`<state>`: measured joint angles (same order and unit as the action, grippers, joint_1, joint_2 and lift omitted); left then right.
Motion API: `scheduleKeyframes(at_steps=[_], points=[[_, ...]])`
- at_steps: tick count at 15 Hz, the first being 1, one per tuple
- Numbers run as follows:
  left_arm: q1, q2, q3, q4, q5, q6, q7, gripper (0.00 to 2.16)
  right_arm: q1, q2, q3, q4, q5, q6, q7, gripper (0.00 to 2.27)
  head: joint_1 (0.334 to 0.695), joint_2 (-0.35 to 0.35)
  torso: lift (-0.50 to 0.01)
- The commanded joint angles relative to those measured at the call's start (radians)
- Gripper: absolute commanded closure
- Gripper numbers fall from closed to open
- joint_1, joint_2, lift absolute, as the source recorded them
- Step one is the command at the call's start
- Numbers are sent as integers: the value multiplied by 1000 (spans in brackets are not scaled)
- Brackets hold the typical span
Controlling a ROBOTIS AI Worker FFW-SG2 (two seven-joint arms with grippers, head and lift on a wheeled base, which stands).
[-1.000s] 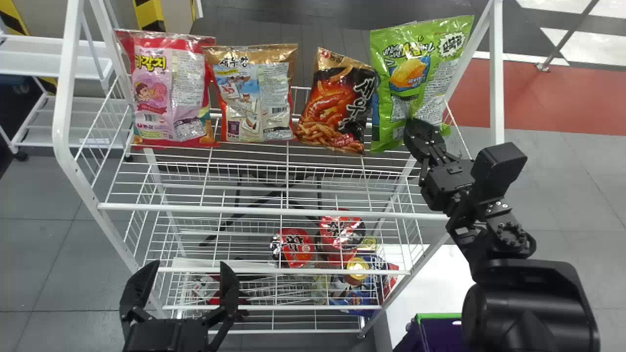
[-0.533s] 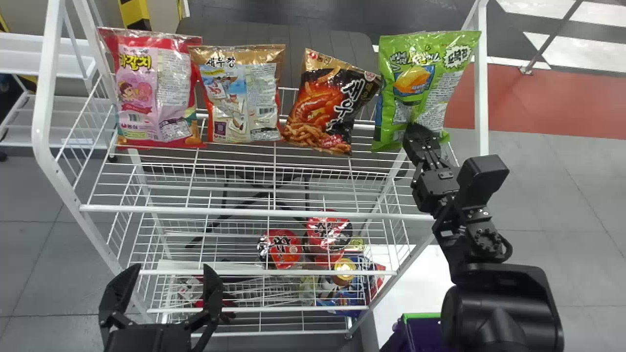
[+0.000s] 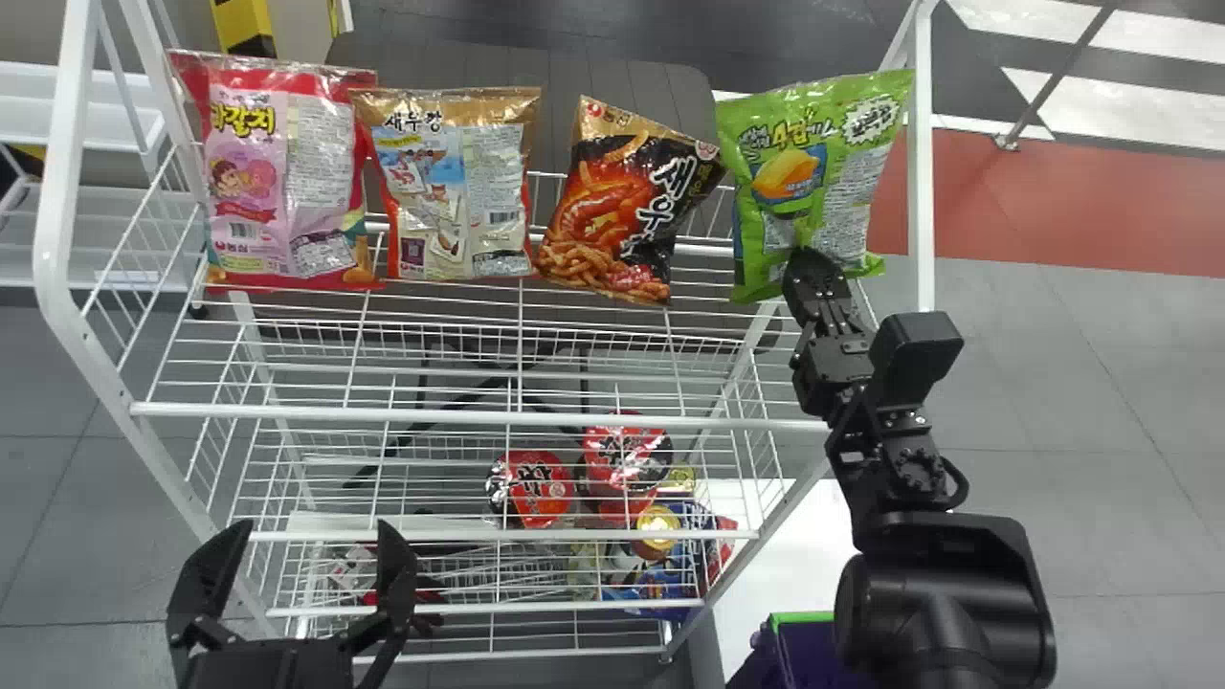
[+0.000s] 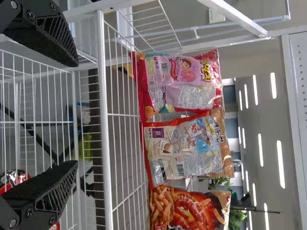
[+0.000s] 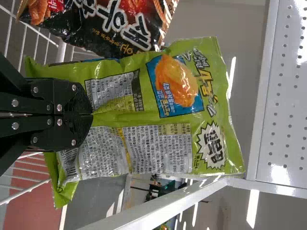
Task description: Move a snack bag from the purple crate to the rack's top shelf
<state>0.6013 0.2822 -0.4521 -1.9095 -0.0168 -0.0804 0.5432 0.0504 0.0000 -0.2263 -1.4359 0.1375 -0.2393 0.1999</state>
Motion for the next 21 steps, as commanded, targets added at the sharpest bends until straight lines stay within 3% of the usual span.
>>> scheduleKeyframes(at_steps=[1,21], points=[[0,0,1,3,0,0,0,90,-20,1,1,35,11,-4,-8,2246,695,-211,1],[-3,-6,4,24,-2,-6,1,90,-49,1,67,66,-119,12,3,2250,695,-153,1]])
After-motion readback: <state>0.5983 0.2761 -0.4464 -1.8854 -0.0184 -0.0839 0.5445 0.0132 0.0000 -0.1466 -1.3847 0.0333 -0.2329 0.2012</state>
